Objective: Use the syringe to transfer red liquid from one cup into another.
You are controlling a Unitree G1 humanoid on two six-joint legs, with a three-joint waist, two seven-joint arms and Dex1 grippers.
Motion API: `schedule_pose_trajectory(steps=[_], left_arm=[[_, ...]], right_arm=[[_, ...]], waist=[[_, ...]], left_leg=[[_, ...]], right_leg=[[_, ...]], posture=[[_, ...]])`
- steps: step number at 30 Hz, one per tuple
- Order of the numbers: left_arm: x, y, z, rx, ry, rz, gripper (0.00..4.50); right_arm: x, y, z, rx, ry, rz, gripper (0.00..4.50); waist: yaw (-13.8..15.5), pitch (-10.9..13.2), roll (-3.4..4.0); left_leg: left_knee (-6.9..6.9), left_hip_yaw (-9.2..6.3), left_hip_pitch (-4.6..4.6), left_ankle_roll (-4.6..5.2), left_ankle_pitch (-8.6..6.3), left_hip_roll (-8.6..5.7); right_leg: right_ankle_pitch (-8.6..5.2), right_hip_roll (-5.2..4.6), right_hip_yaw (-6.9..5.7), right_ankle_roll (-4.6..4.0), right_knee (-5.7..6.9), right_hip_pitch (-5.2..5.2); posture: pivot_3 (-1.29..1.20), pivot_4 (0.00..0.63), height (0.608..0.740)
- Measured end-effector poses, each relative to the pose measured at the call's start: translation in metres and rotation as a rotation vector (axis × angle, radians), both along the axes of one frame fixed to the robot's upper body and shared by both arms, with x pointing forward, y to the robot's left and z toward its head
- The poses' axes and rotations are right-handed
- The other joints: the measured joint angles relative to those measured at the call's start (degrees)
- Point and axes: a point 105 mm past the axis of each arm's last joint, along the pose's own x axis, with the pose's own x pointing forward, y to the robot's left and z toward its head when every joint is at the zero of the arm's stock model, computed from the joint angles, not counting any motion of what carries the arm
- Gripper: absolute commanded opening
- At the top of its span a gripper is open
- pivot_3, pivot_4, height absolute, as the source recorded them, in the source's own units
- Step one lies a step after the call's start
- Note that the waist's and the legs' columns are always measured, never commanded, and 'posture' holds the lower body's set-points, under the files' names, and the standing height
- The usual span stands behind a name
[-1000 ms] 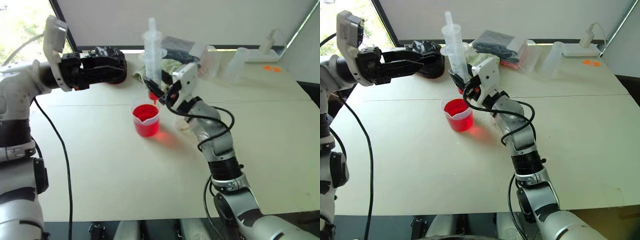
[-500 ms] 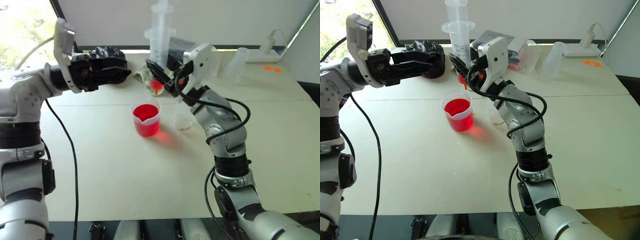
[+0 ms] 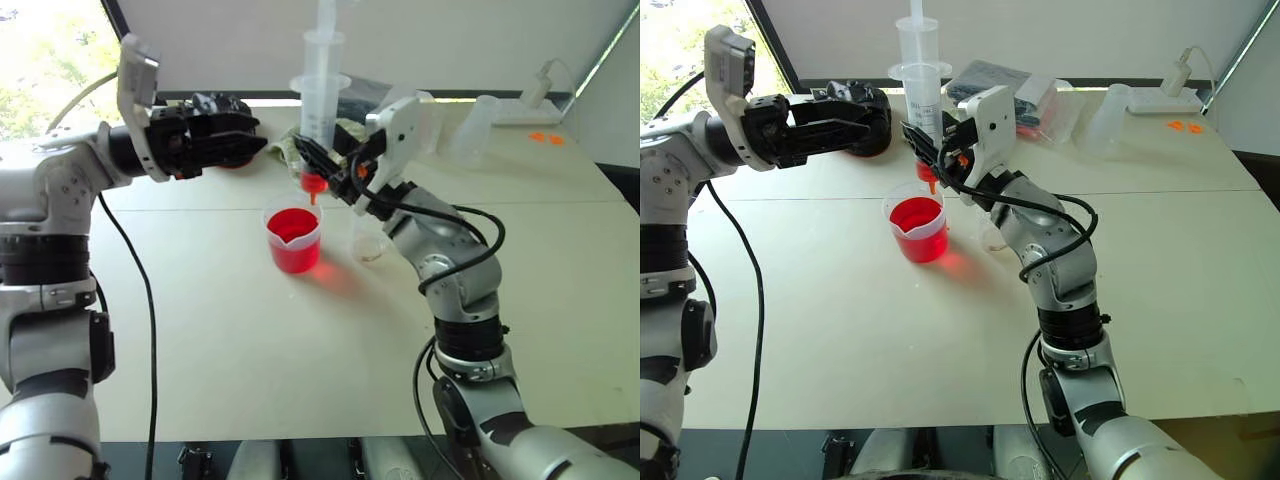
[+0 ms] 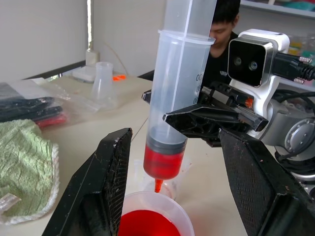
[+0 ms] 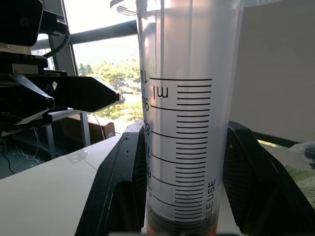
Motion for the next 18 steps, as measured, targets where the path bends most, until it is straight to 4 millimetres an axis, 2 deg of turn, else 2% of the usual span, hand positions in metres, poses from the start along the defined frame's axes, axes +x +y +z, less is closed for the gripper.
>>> schedule_pose_trajectory(steps=[5,10,18], left_arm=[[0.001,-0.003,0.002,-0.008,-0.011,-0.018,2.94],[0.002,-0.012,-0.003,0.000,0.004,-0.053,2.94],[0.005,-0.025,-0.001,0.006,-0.003,-0.102,2.94]], right_arm=[[0.007,-0.030,0.001,-0.006,-0.009,-0.098,1.54],[0.013,-0.060,-0.012,-0.012,0.027,-0.199,1.54],[0.011,-0.074,-0.031,-0.026,0.069,-0.259,1.54]], waist=[[0.1,0.0,0.00],[0.1,0.0,0.00],[0.1,0.0,0.00]], left_leg=[[0.00,0.00,0.00,0.00,0.00,0.00],[0.00,0.02,0.00,0.00,0.00,0.00],[-0.02,0.06,0.00,0.00,0.00,0.00]], right_leg=[[0.00,0.00,0.01,0.00,-0.02,0.02],[0.00,0.00,0.03,0.00,-0.03,0.02],[0.00,0.01,0.06,0.00,-0.05,0.02]], posture=[[0.00,0.150,0.711],[0.00,0.150,0.711],[0.00,0.150,0.711]])
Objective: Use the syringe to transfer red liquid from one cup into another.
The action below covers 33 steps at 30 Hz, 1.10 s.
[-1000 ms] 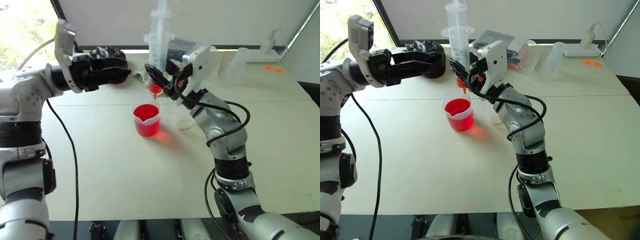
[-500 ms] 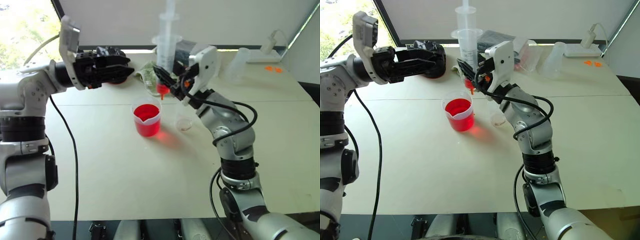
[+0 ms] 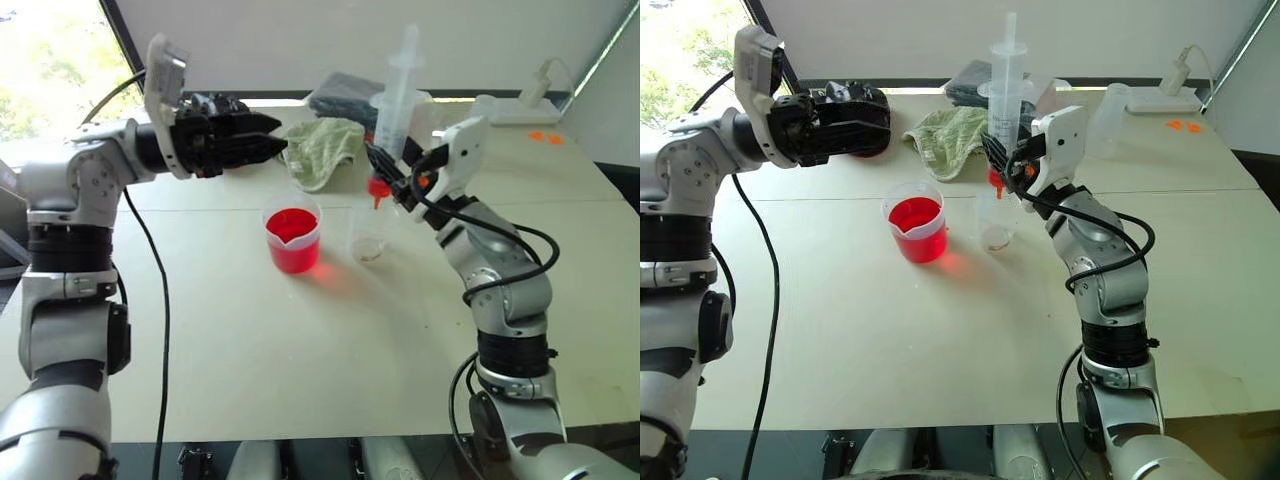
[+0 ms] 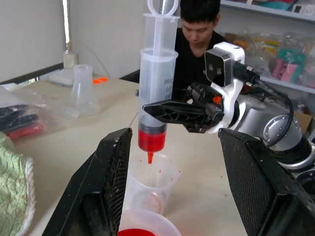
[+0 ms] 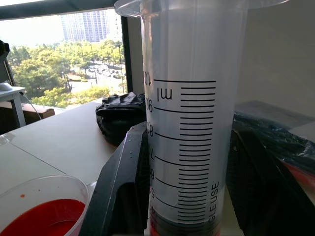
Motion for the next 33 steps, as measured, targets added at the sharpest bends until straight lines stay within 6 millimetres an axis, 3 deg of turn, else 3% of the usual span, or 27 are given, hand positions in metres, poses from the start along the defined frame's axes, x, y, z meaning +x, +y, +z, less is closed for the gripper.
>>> schedule_pose_trajectory(steps=[3,10,19,25,33], left_arm=[[0.002,-0.006,0.001,-0.008,0.008,-0.021,2.94],[0.007,-0.038,0.032,-0.056,-0.078,-0.127,2.94],[0.029,-0.072,0.029,-0.061,-0.072,-0.164,2.94],[0.026,-0.090,0.031,-0.054,-0.089,-0.232,2.94],[0.023,-0.099,0.032,-0.049,-0.096,-0.276,2.94]], right_arm=[[0.000,-0.003,-0.006,-0.001,0.017,-0.018,1.54],[-0.003,-0.003,-0.011,-0.002,0.019,-0.029,1.54],[-0.006,0.000,-0.013,-0.003,0.016,-0.036,1.54],[-0.009,0.003,-0.013,0.000,0.007,-0.033,1.54],[-0.009,0.002,-0.014,-0.002,0.005,-0.039,1.54]], waist=[[0.2,0.0,0.00],[0.3,0.0,0.00],[0.1,0.0,0.00],[0.2,0.0,-0.01],[0.2,0.0,0.00]], left_leg=[[0.03,-0.02,-0.03,0.00,0.00,0.00],[0.02,0.00,-0.03,0.00,0.00,-0.03],[0.00,0.05,-0.04,0.00,0.00,-0.02],[0.00,0.06,-0.04,0.00,0.00,-0.02],[-0.01,0.06,-0.03,0.00,0.00,-0.01]], right_leg=[[0.00,0.00,0.00,0.00,-0.01,0.00],[0.00,0.01,0.01,0.00,-0.04,0.00],[0.00,0.02,0.03,0.00,-0.06,-0.03],[0.00,0.01,0.05,0.00,-0.06,-0.03],[0.00,0.01,0.05,0.00,-0.05,-0.03]], posture=[[0.00,0.150,0.711],[0.00,0.150,0.711],[0.00,0.150,0.711],[0.00,0.150,0.711],[0.00,0.150,0.711]])
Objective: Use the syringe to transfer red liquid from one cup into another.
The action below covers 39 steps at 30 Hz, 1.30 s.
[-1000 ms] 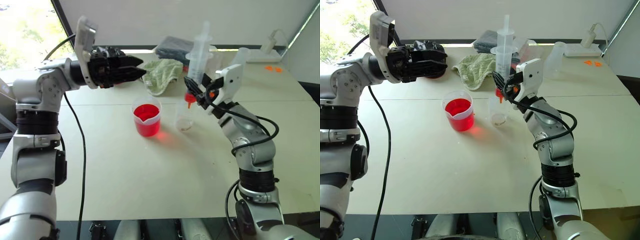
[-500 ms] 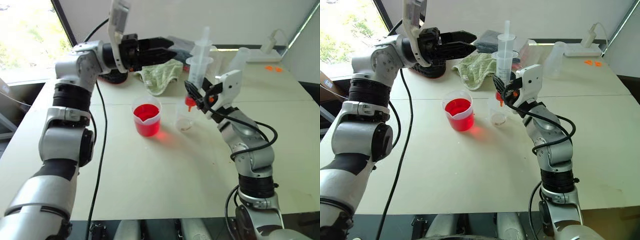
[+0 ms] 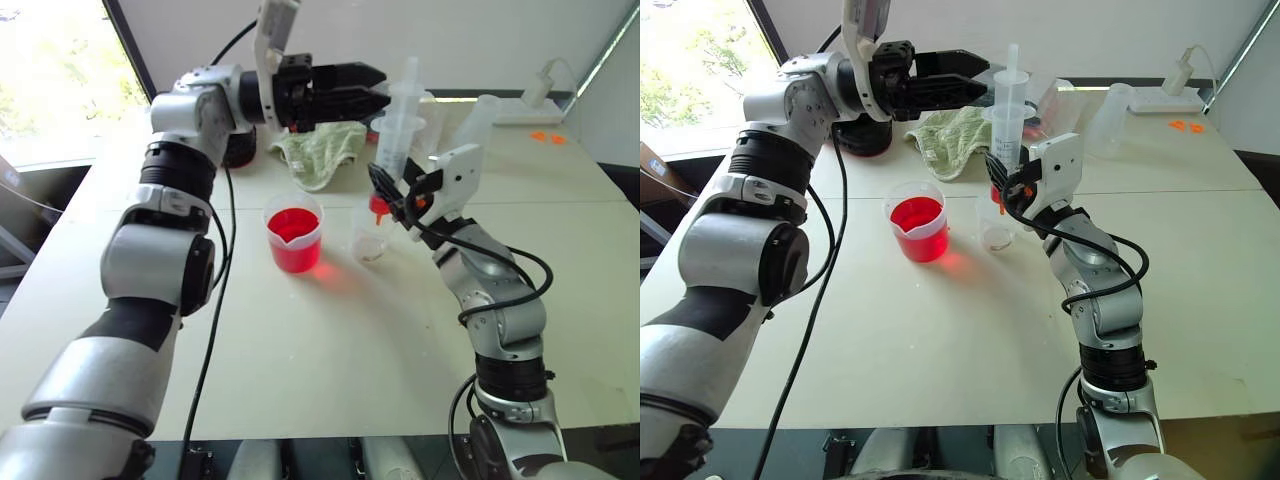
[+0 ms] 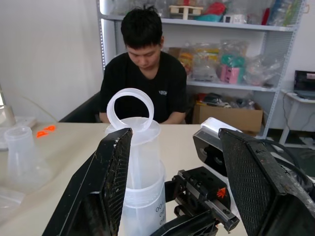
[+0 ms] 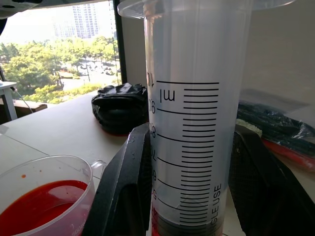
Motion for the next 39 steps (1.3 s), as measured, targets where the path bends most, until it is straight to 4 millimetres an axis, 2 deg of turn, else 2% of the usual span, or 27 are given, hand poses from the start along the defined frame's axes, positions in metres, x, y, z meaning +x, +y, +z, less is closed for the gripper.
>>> schedule_pose_trajectory(steps=[11,25,28,31,33,39], left_arm=[[-0.004,-0.019,0.006,0.002,-0.020,-0.033,2.94],[0.000,-0.032,0.001,0.031,-0.027,-0.014,2.94],[0.000,-0.032,0.001,0.037,-0.028,-0.012,2.06],[0.001,-0.032,0.002,0.039,-0.028,-0.004,0.68],[0.001,-0.032,0.001,0.042,-0.029,-0.001,0.04],[0.001,-0.033,-0.001,0.059,-0.031,-0.002,0.04]], right_arm=[[0.000,0.000,0.000,-0.001,0.000,0.002,1.54],[0.000,-0.001,-0.007,-0.016,0.016,-0.008,1.54],[0.000,-0.001,-0.007,-0.020,0.015,-0.012,1.54],[0.000,0.000,-0.007,-0.024,0.015,-0.002,1.54],[-0.001,0.001,-0.007,-0.026,0.014,0.003,1.54],[0.000,0.000,-0.007,-0.034,0.013,-0.004,1.54]], waist=[[0.1,0.0,0.00],[0.2,0.0,0.00],[0.2,0.0,0.00],[0.2,0.0,0.00],[0.2,0.0,0.00],[0.4,0.0,0.00]], left_leg=[[0.00,0.00,0.00,0.00,0.00,0.00],[0.00,0.01,0.00,0.00,0.00,-0.01],[0.00,0.01,0.00,0.00,0.00,-0.01],[0.00,0.01,0.00,0.00,0.00,-0.01],[0.00,0.01,0.00,0.00,0.00,-0.01],[0.01,0.01,0.00,0.00,0.00,-0.01]], right_leg=[[0.00,0.00,0.00,0.00,0.00,0.00],[0.00,0.00,0.01,0.00,-0.01,0.00],[0.00,0.00,0.01,0.00,-0.01,0.00],[0.00,0.00,0.01,0.00,-0.01,0.00],[0.00,0.00,0.01,0.00,-0.01,0.00],[0.00,0.00,0.01,0.00,-0.01,0.00]], posture=[[0.00,0.150,0.711],[0.00,0.150,0.711],[0.00,0.150,0.711],[0.00,0.150,0.711],[0.00,0.150,0.711],[0.00,0.150,0.711]])
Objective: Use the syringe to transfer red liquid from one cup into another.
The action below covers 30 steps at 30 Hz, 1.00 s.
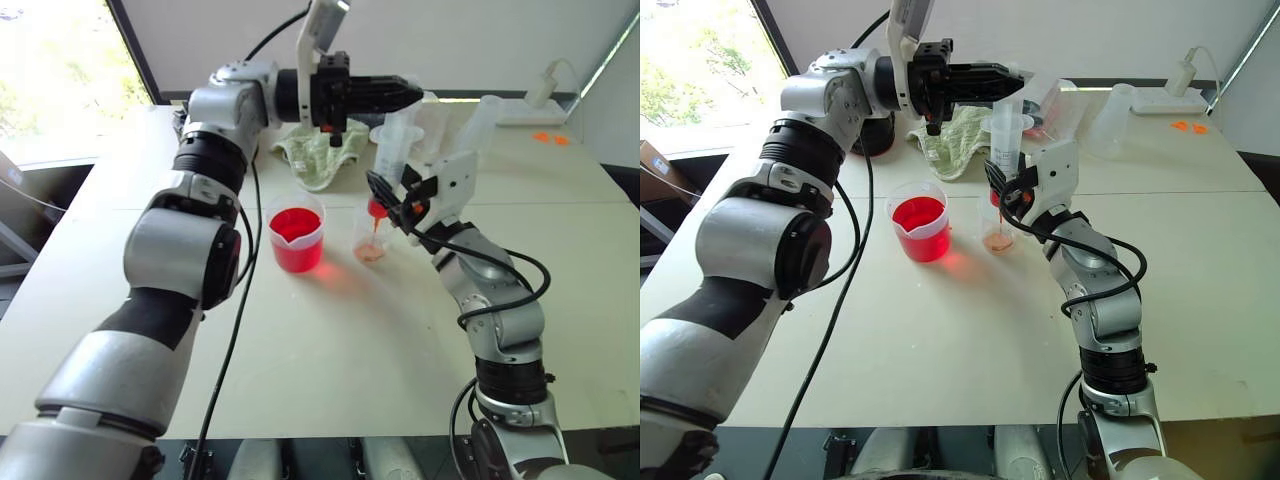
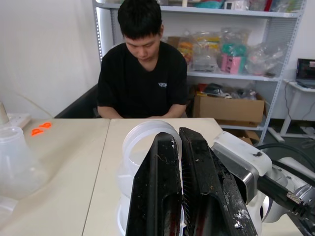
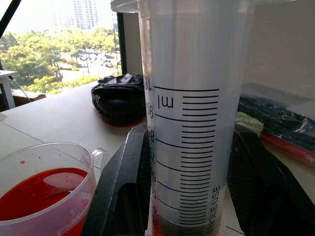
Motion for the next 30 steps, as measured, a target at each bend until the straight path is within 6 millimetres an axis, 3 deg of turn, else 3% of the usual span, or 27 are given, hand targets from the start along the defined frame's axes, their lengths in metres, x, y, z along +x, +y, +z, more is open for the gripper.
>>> schedule_pose_trajectory(steps=[30], left_arm=[[0.002,0.001,-0.018,0.034,0.011,-0.004,0.04]], right_arm=[[0.001,0.000,-0.002,-0.004,0.008,0.002,1.54]], waist=[[0.1,0.0,0.00]], left_leg=[[0.01,0.01,0.00,0.00,0.00,0.00]], right_leg=[[0.00,0.00,0.00,0.00,0.01,0.00]], posture=[[0.00,0.150,0.711]])
